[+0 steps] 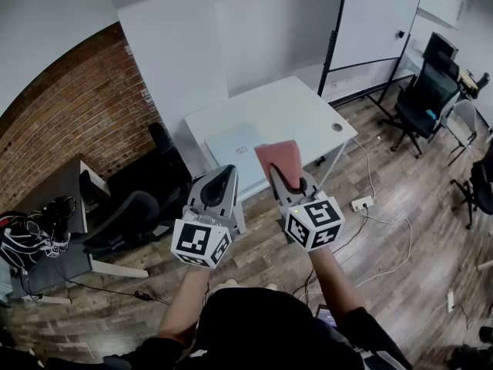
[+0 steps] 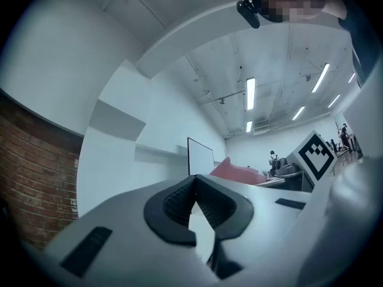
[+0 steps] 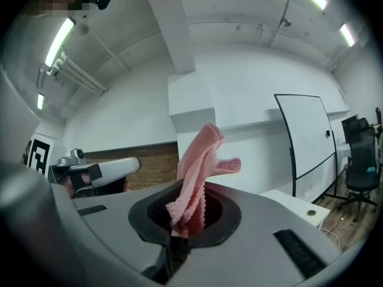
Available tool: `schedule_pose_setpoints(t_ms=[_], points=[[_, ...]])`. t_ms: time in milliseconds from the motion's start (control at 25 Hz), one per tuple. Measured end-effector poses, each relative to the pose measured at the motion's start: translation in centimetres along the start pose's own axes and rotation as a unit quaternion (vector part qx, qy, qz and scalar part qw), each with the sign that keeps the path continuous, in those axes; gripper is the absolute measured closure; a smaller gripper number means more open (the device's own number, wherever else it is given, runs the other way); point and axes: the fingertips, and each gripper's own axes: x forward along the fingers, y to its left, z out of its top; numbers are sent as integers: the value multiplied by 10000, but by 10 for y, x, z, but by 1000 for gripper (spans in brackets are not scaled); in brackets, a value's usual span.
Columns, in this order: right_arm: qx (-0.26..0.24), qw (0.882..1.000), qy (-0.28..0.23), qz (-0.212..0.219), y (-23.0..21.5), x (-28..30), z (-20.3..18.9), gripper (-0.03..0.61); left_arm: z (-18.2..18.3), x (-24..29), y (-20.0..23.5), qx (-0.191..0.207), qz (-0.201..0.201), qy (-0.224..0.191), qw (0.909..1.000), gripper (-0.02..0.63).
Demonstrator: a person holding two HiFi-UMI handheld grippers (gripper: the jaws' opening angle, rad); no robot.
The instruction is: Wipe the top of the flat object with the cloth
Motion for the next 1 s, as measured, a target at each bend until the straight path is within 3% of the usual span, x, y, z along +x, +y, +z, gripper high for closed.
schedule_pose_setpoints(t_ms=[360, 1000], points=[[41, 9999, 80, 132, 7, -5, -9, 534, -8, -2, 0, -82, 31, 87, 9999, 604], [176, 9993, 274, 173, -19, -10, -31, 532, -35, 7, -5, -204, 208, 381, 9988, 604]])
